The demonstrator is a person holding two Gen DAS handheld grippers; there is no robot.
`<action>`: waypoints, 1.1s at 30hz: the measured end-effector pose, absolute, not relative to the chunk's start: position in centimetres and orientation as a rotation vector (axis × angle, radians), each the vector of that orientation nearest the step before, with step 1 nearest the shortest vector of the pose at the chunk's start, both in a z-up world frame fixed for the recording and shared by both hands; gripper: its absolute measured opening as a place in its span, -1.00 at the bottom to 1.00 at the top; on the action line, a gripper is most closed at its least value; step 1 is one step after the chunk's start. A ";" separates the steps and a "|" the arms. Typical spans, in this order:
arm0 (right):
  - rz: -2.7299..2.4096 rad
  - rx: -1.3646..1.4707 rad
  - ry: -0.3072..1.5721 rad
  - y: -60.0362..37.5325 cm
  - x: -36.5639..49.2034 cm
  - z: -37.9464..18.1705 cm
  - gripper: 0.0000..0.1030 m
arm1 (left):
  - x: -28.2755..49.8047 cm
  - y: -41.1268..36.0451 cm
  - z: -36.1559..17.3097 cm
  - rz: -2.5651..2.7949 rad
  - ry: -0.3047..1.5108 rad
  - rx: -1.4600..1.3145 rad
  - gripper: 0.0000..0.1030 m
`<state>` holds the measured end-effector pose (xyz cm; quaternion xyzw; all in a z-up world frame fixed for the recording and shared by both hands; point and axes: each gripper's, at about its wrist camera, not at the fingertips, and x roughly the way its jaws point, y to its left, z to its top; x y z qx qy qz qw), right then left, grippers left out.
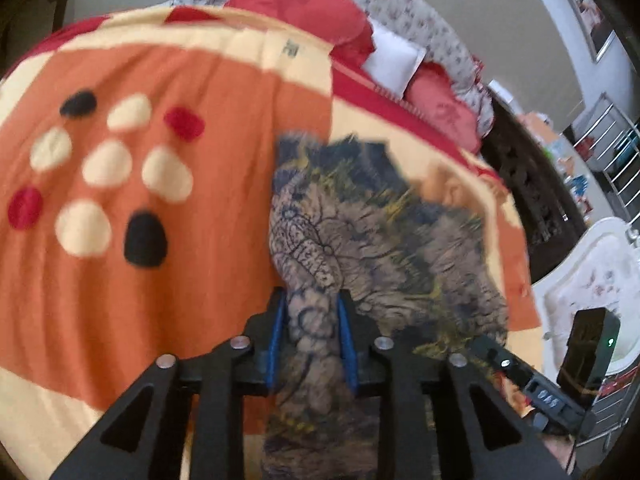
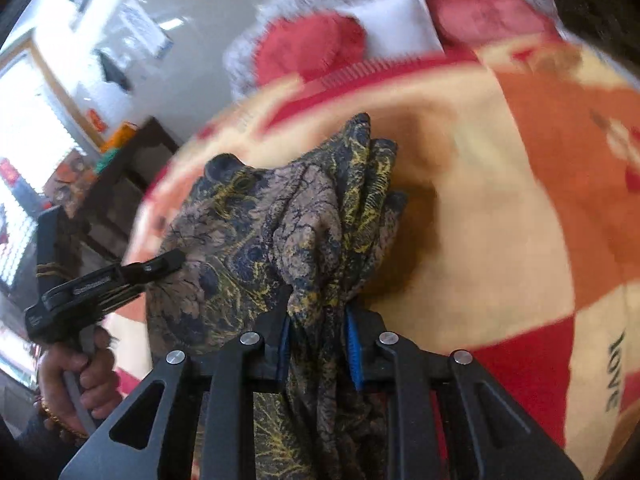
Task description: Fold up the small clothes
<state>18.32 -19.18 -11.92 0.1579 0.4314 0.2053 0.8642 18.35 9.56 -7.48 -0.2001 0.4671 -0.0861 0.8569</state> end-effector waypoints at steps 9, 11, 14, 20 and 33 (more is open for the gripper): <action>0.397 0.378 0.862 -22.6 16.0 -10.3 -0.16 | 17.1 12.9 -4.4 -0.091 0.848 -0.401 0.07; 0.400 0.301 0.787 -22.0 14.2 -7.7 -0.16 | 17.4 12.9 -3.7 -0.076 0.810 -0.398 0.16; 0.379 0.188 0.717 -18.7 12.9 -5.3 -0.20 | 18.7 11.0 -3.0 -0.077 0.810 -0.368 0.16; 0.193 0.117 0.743 -13.0 16.7 -5.9 -0.39 | 22.8 5.8 -1.3 -0.028 0.779 -0.232 0.16; 0.196 0.173 0.824 -15.1 23.1 -12.3 -0.76 | 27.2 3.0 -7.6 0.034 0.840 -0.084 0.43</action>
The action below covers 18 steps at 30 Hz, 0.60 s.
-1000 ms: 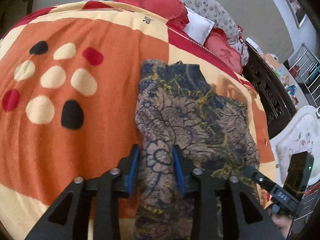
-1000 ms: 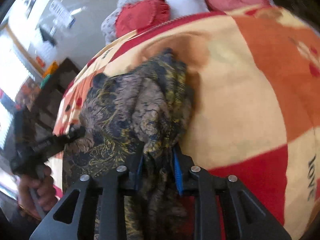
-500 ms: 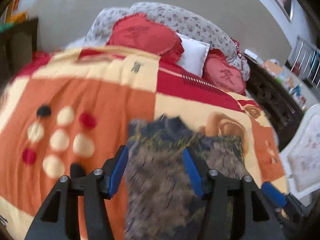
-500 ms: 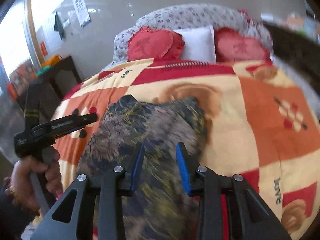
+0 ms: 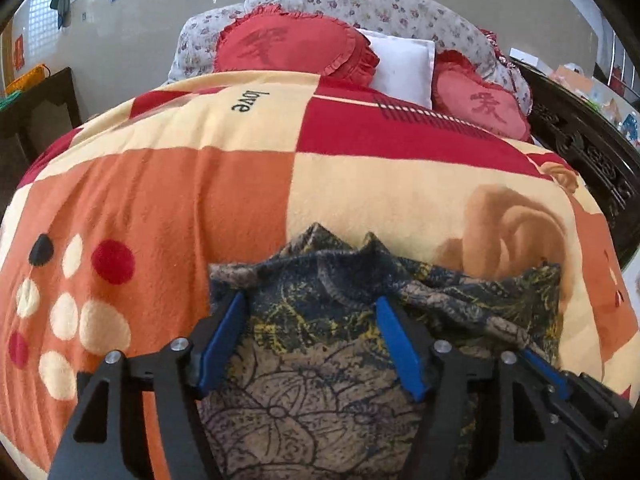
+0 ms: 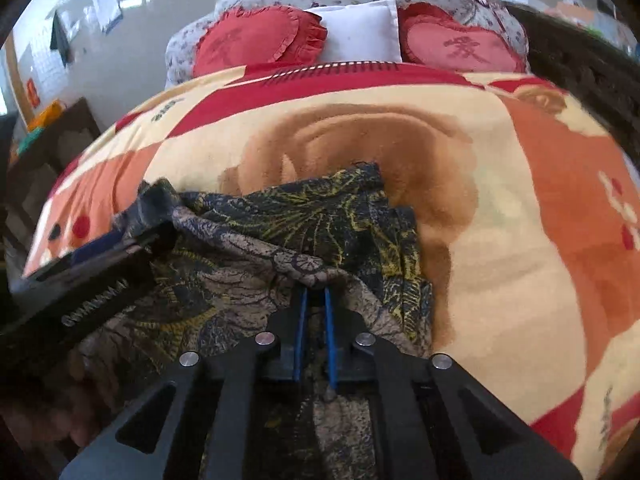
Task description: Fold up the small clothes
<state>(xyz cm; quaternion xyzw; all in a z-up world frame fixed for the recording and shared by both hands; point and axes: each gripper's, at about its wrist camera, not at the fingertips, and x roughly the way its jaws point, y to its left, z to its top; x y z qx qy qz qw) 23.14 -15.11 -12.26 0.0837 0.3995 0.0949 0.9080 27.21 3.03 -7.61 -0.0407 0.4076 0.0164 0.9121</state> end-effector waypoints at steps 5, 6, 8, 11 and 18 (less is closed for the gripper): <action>0.278 0.286 0.858 -17.0 23.0 -12.0 -0.75 | 26.3 4.0 -5.7 -0.020 0.848 -0.132 0.45; 0.283 0.281 0.882 -17.1 22.8 -11.3 -0.75 | 25.3 4.6 -4.7 -0.030 0.844 -0.163 0.45; 0.276 0.228 0.855 -16.9 20.8 -9.1 -0.75 | 22.1 5.4 -2.7 -0.081 0.810 -0.195 0.45; 0.338 0.088 0.773 -16.2 15.7 -6.4 -0.71 | 17.4 4.9 -1.4 -0.113 0.791 -0.134 0.45; 0.366 -0.011 0.844 -15.3 7.7 -10.8 -0.70 | 11.8 3.7 -7.7 -0.102 0.936 -0.075 0.52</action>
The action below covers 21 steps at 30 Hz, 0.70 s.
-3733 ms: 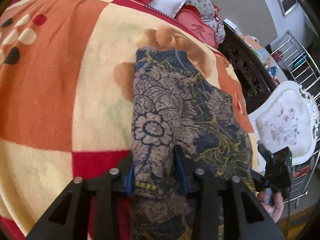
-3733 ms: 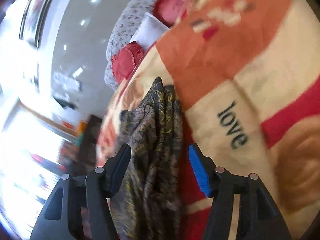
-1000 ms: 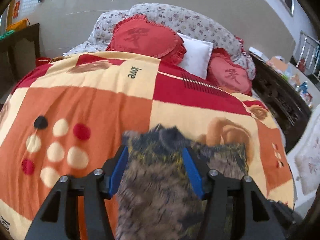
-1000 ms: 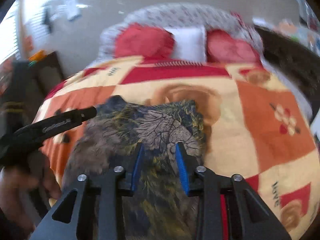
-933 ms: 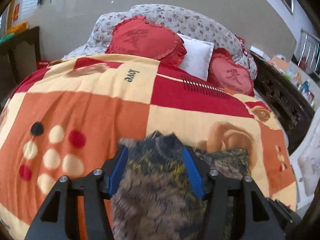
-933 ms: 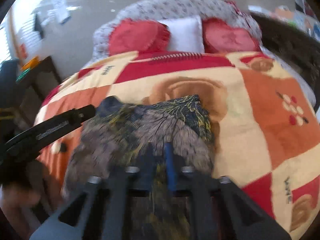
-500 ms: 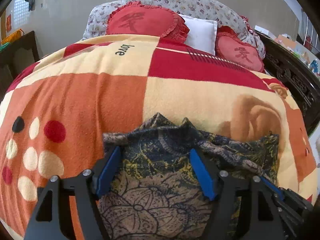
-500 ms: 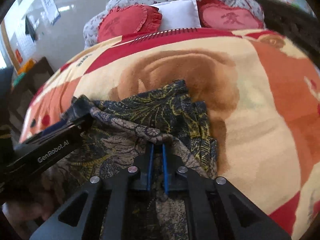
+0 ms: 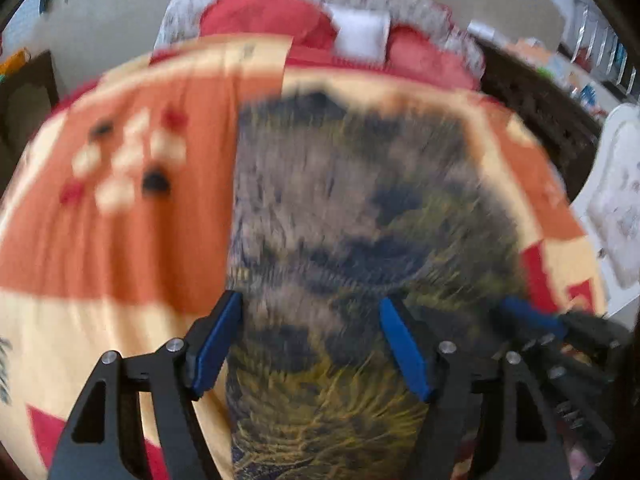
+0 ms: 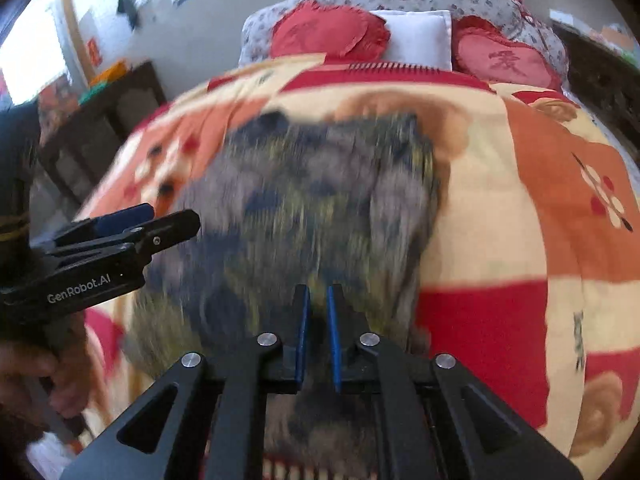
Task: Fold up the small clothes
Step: 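Open both grippers and press the folded shirt flat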
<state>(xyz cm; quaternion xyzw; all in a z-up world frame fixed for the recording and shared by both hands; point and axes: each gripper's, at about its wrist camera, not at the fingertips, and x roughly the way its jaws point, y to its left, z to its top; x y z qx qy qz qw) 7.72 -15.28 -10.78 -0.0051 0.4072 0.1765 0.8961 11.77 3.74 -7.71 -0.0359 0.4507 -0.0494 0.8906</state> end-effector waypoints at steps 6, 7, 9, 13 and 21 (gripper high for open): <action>0.401 0.163 0.885 -17.8 8.4 -11.2 -0.73 | 11.6 5.8 -7.0 -0.115 0.976 -0.213 0.43; 0.378 0.142 0.883 -17.7 7.9 -10.3 -0.73 | 10.5 5.6 -6.2 -0.111 0.939 -0.167 0.41; 0.392 0.086 0.843 -17.1 5.9 -8.8 -0.73 | 8.3 4.8 -5.4 -0.132 0.894 -0.122 0.41; 0.403 -0.007 0.876 -15.8 3.3 -10.3 -0.67 | 6.5 2.1 -6.2 -0.180 0.890 -0.022 0.42; 0.382 0.040 0.841 -16.7 2.4 -12.9 -0.67 | 6.3 0.3 -8.9 -0.111 0.888 0.069 0.63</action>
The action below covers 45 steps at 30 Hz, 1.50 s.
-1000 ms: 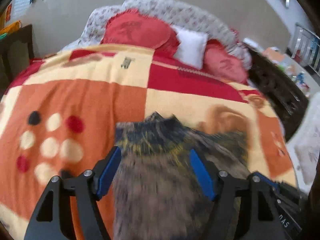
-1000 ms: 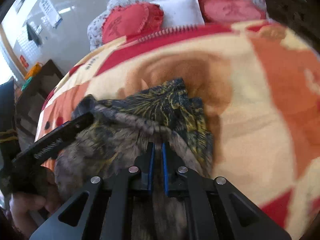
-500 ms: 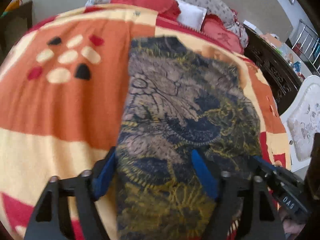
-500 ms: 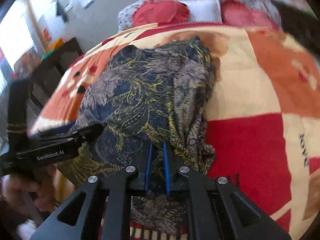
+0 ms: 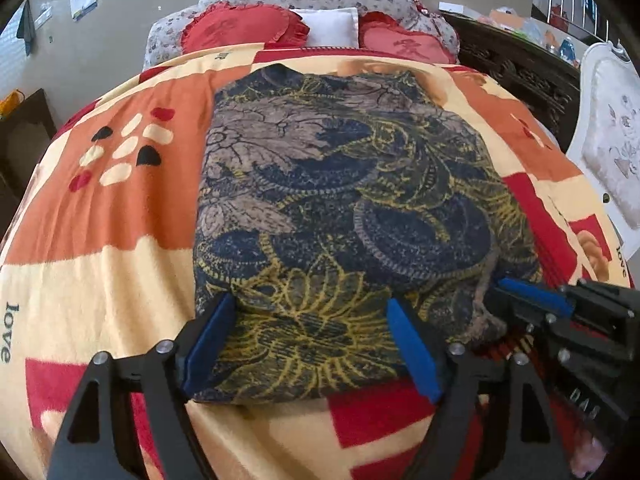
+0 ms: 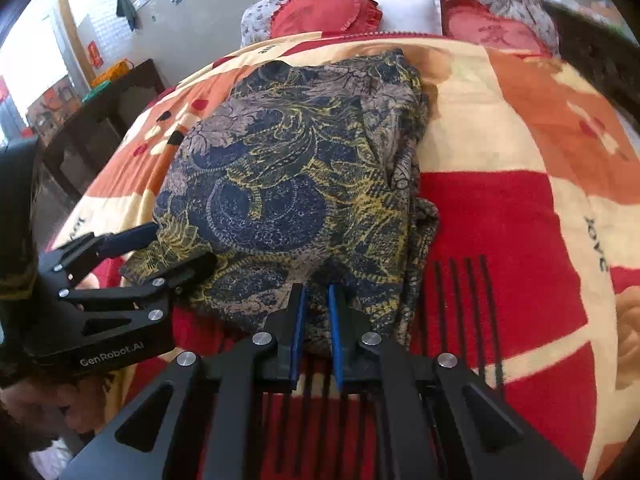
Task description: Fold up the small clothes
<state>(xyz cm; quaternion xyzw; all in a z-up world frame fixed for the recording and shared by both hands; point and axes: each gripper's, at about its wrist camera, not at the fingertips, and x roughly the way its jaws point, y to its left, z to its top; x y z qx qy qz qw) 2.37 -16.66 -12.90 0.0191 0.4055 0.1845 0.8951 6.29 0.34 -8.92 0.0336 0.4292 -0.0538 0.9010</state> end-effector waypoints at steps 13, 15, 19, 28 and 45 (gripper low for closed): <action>0.404 0.078 0.801 -17.2 1.9 -13.7 -0.66 | 6.5 2.7 -10.3 -0.072 0.906 -0.061 0.99; 0.398 0.063 0.796 -16.9 2.0 -13.7 -0.66 | 6.4 2.7 -10.3 -0.073 0.904 -0.060 0.99; 0.393 0.055 0.790 -16.8 1.9 -13.7 -0.66 | 6.5 2.7 -10.3 -0.073 0.904 -0.061 0.99; 0.395 0.057 0.789 -16.9 1.8 -13.7 -0.66 | 6.5 2.6 -10.3 -0.073 0.903 -0.062 0.99; 0.336 0.037 0.885 -16.2 2.1 -12.2 -0.65 | 4.5 2.4 -4.0 -0.001 0.902 0.060 0.99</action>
